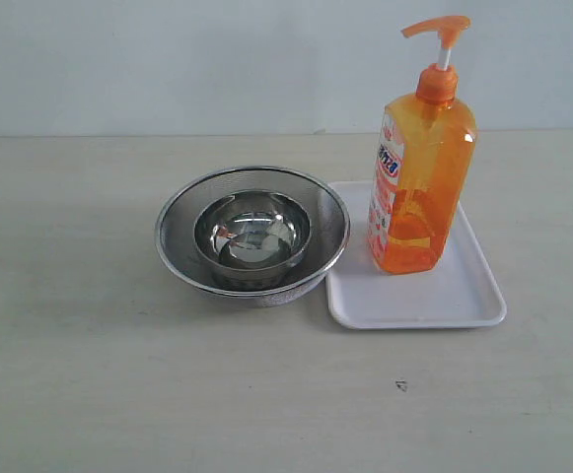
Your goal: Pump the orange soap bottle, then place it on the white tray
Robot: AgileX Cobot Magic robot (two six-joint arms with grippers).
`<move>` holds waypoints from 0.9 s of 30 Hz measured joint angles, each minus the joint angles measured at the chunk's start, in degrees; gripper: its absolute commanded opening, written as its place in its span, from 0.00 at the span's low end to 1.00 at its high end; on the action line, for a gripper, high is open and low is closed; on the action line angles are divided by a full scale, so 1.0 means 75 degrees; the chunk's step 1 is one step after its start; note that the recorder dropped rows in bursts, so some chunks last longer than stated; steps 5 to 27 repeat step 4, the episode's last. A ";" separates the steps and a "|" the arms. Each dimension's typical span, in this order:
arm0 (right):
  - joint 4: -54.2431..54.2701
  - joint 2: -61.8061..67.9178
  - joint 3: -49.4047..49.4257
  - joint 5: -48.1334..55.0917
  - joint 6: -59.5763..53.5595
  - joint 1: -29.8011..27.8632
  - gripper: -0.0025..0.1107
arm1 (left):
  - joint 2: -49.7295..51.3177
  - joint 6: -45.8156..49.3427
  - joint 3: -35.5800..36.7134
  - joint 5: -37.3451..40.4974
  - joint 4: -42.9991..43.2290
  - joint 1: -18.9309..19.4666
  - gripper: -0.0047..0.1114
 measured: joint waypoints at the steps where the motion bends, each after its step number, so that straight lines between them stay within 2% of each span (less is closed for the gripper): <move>1: 0.0000 0.0000 0.0000 0.0000 0.0000 0.0000 0.03 | 0.0000 0.0000 0.0000 0.0000 0.0000 0.0000 0.08; 27: 0.0000 0.0000 0.0000 0.0000 0.0000 0.0000 0.03 | 0.0000 0.0000 0.0000 0.0000 0.0000 0.0000 0.08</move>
